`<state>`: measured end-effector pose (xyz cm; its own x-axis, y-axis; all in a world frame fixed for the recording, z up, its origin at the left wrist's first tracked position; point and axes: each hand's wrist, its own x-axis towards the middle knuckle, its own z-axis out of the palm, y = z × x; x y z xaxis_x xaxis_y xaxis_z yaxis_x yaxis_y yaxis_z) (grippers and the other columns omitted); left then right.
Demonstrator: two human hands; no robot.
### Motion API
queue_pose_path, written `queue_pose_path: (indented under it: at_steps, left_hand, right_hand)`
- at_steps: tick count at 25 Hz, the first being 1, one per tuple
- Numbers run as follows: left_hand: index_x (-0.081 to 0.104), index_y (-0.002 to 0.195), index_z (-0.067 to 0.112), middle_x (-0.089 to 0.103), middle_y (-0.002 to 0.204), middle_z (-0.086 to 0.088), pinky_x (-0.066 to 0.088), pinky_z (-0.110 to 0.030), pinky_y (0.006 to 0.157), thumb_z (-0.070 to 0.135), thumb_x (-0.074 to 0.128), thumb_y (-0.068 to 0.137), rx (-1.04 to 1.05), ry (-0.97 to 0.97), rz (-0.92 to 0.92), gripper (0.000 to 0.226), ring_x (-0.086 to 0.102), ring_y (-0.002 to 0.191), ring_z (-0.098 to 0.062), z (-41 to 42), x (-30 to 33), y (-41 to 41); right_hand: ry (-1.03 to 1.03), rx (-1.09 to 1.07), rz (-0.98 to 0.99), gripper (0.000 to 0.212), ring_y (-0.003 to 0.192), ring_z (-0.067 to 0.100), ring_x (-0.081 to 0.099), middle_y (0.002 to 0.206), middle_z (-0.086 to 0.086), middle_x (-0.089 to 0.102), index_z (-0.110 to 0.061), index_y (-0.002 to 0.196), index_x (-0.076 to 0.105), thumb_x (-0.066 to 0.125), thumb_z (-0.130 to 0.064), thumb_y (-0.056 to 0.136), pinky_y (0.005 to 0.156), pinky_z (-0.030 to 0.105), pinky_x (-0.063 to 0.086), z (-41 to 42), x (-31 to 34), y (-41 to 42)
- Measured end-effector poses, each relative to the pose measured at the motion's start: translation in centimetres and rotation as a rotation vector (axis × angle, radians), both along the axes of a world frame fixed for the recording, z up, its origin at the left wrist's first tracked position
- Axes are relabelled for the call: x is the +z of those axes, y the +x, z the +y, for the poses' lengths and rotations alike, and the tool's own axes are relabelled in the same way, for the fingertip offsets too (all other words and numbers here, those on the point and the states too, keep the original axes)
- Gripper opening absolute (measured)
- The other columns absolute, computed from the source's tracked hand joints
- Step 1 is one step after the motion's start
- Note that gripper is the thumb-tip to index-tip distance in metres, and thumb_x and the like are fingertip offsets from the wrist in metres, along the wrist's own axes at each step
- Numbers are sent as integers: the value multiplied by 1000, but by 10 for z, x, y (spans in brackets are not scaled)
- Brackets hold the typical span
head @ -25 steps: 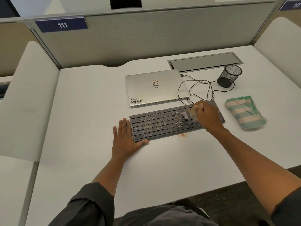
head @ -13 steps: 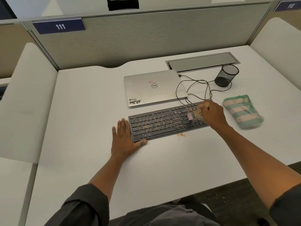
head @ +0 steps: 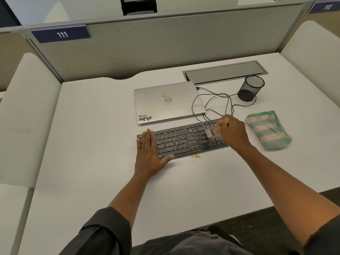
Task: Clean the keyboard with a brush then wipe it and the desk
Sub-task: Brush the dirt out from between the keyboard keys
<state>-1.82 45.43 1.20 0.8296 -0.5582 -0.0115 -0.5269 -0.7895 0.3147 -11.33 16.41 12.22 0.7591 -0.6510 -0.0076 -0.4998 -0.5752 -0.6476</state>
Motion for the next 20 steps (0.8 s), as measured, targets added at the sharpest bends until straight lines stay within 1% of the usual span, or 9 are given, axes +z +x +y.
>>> queue_pose_path:
  at_steps: [3,5,7,9,12,14,16,17,20]
  left_hand:
    - [-13,160,8,-13,169,-12,-12,-44,126,93,6,79,-26,43,-2,118,-19,155,-24,-26,6,-1]
    - [-13,160,9,-12,169,-12,-13,-44,125,86,2,85,-29,66,-9,109,-18,155,-24,-43,8,-2]
    - [-10,161,8,-10,169,-12,-14,-42,125,79,2,90,-27,75,1,101,-18,155,-24,-59,9,-3]
    - [-8,161,8,-9,170,-13,-13,-43,125,74,3,94,-31,91,4,95,-18,155,-24,-73,9,-3]
    - [-5,161,7,-6,170,-14,-11,-44,126,70,9,97,-56,129,16,91,-15,155,-26,-94,11,-1]
    - [-4,161,6,-6,169,-15,-11,-46,126,73,13,97,-92,147,15,94,-14,156,-27,-107,10,-1]
    - [-4,161,6,-5,169,-15,-10,-47,126,77,14,95,-118,172,7,99,-14,156,-28,-118,9,-2]
    - [-4,161,5,-6,169,-15,-10,-47,126,77,14,95,-117,181,9,99,-14,156,-28,-124,8,-3]
    - [-6,160,5,-9,169,-15,-9,-46,126,65,15,102,-71,160,39,86,-16,155,-28,-141,7,-7]
  right_hand:
    - [67,106,-32,21,85,24,63,90,7,68,-7,99,69,51,-17,97,68,29,47,5,-7,-8]
    - [30,97,-20,20,85,25,62,89,6,67,-8,99,69,51,-16,97,66,28,46,1,-9,-14]
    - [-15,56,-15,20,86,27,61,90,8,68,-9,100,68,50,-17,98,72,34,49,-11,-7,-13]
    - [25,79,-24,18,86,26,64,90,7,70,-12,98,67,50,-20,98,75,36,52,-20,-6,-11]
    - [84,148,-9,19,84,24,67,89,4,70,-14,97,67,50,-22,97,76,40,56,-23,-8,-13]
    - [41,119,-14,19,84,26,65,91,7,70,-13,96,67,49,-19,96,73,38,53,-28,-10,-13]
    - [-6,108,-21,13,81,27,62,89,8,67,-17,92,63,50,-20,96,67,31,45,-33,-7,-9]
    - [-15,137,-22,12,80,25,60,87,7,66,-20,90,61,51,-20,96,66,29,41,-34,-6,-7]
    - [36,235,-20,13,80,21,60,85,2,65,-19,89,61,52,-20,97,65,28,40,-34,-7,-1]
